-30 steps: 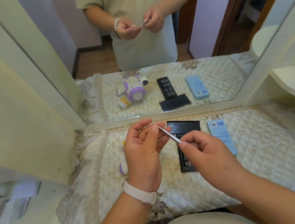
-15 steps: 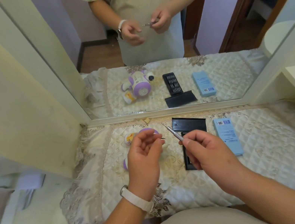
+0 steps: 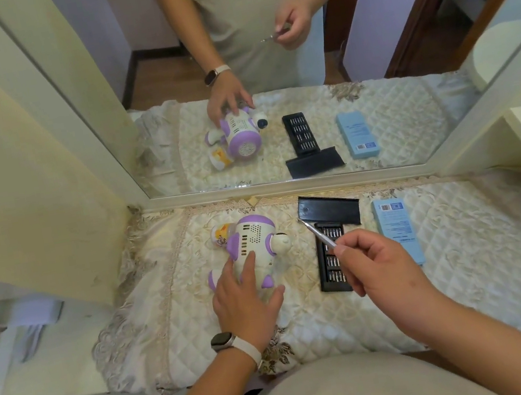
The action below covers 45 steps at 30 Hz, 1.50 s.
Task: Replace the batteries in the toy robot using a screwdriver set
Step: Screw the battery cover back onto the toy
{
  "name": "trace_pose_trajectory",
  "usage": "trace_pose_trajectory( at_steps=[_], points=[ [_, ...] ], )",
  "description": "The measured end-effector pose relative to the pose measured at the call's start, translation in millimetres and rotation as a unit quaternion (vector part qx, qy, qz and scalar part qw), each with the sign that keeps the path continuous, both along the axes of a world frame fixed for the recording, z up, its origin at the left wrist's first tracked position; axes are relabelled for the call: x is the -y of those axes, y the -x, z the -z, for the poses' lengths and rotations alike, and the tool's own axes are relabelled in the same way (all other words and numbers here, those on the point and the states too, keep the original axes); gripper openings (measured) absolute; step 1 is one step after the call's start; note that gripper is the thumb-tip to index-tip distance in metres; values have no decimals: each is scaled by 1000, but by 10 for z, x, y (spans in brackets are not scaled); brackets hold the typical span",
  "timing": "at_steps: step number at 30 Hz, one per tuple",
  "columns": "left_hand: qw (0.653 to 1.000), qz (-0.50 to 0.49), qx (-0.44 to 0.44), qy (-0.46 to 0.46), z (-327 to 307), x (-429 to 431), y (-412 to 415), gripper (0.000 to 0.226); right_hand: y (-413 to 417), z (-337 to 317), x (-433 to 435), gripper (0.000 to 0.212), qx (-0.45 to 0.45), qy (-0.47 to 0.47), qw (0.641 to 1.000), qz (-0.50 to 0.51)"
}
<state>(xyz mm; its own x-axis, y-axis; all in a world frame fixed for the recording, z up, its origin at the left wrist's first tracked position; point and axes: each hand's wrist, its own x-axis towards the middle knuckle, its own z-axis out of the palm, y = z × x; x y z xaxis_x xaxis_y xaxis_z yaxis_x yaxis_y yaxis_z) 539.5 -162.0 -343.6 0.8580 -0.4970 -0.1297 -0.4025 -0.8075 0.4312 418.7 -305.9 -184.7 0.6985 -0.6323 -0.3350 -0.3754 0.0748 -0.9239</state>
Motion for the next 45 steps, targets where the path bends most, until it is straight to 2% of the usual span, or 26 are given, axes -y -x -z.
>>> trace_pose_trajectory(
  at_steps=[11, 15, 20, 24, 31, 35, 40, 43, 45],
  points=[
    [996, 23, 86, 32, 205, 191, -242, 86, 36, 54, 146, 18, -22, -6, 1000, 14],
    [996, 30, 74, 41, 222, 221, -419, 71, 13, 79, 233, 21, -31, 7, 999, 21],
    [995, 34, 74, 59, 151, 299, -632, 72, -4, 44, 344, 21, -30, 17, 999, 36],
    [993, 8, 51, 111, -121, 304, -729, 75, -28, 7, 356, 15, -23, 40, 998, 31],
    [976, 0, 10, 220, -857, 223, -551, 80, -13, -290, 178, 11, -13, 150, 988, -20],
    [960, 17, 58, 274, -1266, 168, -393, 75, 36, -539, 76, 13, -2, 222, 974, -40],
    [944, 54, 148, 291, -1630, 82, -321, 69, 37, -767, -7, 18, 26, 365, 929, -47],
    [937, 70, 183, 291, -1773, 37, -305, 67, 21, -866, -45, 5, 48, 446, 892, -49],
    [936, 72, 184, 290, -1837, 8, -306, 68, 6, -917, -62, 12, 59, 484, 871, -57]
  ],
)
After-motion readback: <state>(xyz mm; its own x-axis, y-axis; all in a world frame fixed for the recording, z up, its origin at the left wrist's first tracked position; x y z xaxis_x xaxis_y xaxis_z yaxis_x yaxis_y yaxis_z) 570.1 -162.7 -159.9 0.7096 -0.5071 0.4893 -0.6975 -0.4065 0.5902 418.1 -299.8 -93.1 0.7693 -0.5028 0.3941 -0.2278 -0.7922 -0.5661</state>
